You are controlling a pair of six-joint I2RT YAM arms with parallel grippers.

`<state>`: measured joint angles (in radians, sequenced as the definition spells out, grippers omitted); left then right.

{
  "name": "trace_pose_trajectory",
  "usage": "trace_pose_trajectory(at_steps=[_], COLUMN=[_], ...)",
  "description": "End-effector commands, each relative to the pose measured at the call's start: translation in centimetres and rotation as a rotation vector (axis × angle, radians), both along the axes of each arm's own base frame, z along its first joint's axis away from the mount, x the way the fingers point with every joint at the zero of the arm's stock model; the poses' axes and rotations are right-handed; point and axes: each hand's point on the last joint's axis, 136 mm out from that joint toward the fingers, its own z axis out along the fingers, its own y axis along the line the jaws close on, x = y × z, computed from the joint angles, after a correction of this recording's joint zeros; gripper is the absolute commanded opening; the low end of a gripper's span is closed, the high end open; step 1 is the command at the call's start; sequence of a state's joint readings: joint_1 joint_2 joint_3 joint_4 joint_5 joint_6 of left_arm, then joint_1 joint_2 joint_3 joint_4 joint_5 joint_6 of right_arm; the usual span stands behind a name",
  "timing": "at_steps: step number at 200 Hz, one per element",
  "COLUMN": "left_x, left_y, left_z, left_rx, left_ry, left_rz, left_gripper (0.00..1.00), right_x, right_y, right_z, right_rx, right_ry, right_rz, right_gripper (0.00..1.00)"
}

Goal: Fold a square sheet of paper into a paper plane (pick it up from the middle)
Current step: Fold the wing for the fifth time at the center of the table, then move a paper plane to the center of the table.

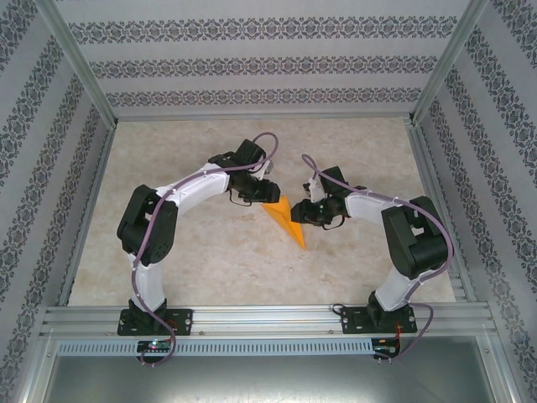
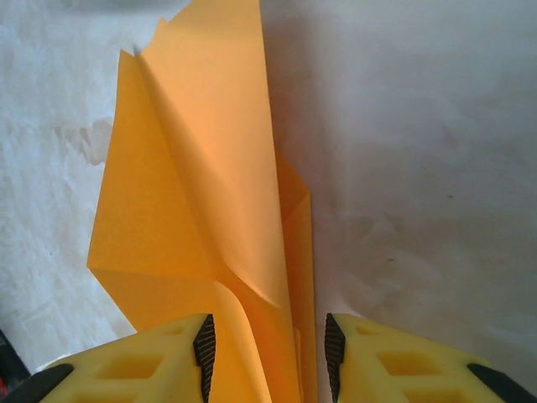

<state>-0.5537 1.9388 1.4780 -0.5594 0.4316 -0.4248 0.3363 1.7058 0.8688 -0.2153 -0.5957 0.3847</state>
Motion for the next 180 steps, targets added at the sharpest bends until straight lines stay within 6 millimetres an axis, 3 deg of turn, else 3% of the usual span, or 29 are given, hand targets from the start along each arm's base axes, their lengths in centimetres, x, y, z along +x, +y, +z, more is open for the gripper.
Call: trace_pose_trajectory(at_steps=[1,62,180], left_x=[0.0,-1.0,-4.4], left_y=[-0.7,0.2,1.1], left_z=[-1.0,-2.9,-5.8], left_rx=[0.023,0.079,0.106], left_ry=[0.023,0.067,0.159], left_rz=[0.013,0.001,-0.069], left_gripper=[0.54,0.53,0.39], right_x=[0.0,-1.0,-2.0], right_y=[1.1,2.8,3.3], right_z=[0.4,0.7,0.7], right_rx=[0.049,0.065,-0.004], right_ry=[-0.016,-0.028,-0.044], right_rz=[0.052,0.114,0.153], right_gripper=[0.41,0.36,0.33])
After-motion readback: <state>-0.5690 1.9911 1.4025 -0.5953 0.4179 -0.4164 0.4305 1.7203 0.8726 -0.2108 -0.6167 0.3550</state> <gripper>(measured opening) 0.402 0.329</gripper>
